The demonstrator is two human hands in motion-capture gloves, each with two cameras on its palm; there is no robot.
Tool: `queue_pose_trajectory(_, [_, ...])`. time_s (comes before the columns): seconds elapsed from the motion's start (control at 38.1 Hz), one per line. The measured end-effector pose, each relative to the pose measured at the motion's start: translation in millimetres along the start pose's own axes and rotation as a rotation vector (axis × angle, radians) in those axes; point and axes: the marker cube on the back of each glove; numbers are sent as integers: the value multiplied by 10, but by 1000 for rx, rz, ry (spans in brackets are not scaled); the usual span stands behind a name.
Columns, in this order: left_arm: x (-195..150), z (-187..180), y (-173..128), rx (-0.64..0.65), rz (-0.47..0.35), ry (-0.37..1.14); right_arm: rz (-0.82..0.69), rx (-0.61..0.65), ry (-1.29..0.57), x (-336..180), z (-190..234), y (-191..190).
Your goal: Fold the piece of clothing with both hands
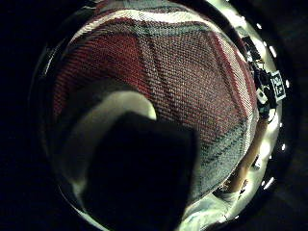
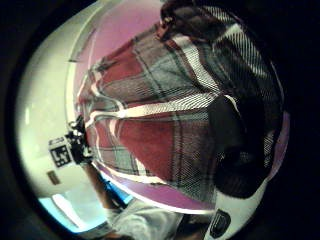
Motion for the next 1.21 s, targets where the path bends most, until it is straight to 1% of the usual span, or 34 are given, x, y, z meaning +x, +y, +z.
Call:
queue_pose_trajectory(0.05, [55,7,-7,-2,12,7,15,41,22,43,-9,-41])
queue_pose_trajectory(0.08, [86,7,-12,1,15,11,28,81,37,75,-24,-71])
queue_pose_trajectory(0.18, [191,-8,-18,-4,3,10,46,294,70,149,-143,-215])
queue_pose_trajectory(0.24, [236,-21,-40,3,7,9,68,319,67,149,-188,-217])
queue_pose_trajectory(0.34, [301,-78,-82,6,8,15,153,280,15,79,-334,-117])
queue_pose_trajectory(0.42, [298,-213,-120,43,1,31,167,244,-51,-85,-534,-83])
queue_pose_trajectory(0.47, [283,-350,-131,92,-2,53,151,242,-65,-205,-632,-240])
queue_pose_trajectory(0.53, [248,-502,-145,171,-10,55,126,272,-54,-338,-717,-445])
queue_pose_trajectory(0.58, [189,-591,-173,236,-19,34,109,300,-32,-517,-846,-485])
queue_pose_trajectory(0.68, [-81,-386,-382,276,-74,-61,81,292,2,-971,-1046,-405])
queue_pose_trajectory(0.76, [-260,-333,-431,320,-109,-71,58,262,25,-1331,-1104,-373])
queue_pose_trajectory(0.84, [-410,-363,-348,343,-137,-40,39,226,61,-1652,-1046,-431])
queue_pose_trajectory(0.89, [-535,-379,-265,354,-165,-8,10,211,91,-1895,-1001,-385])
queue_pose_trajectory(0.95, [-685,-390,-170,363,-200,20,-29,177,119,-2148,-986,-151])
queue_pose_trajectory(1.0, [-813,-413,-62,364,-234,41,-64,109,138,-2343,-947,117])
queue_pose_trajectory(1.02, [-867,-427,-6,365,-248,49,-77,75,145,-2421,-903,189])
queue_pose_trajectory(1.1, [-1013,-457,162,356,-286,61,-108,-1,155,-2610,-712,200])
queue_pose_trajectory(1.21, [-1110,-512,334,341,-321,70,-140,-15,132,-2766,-518,134])
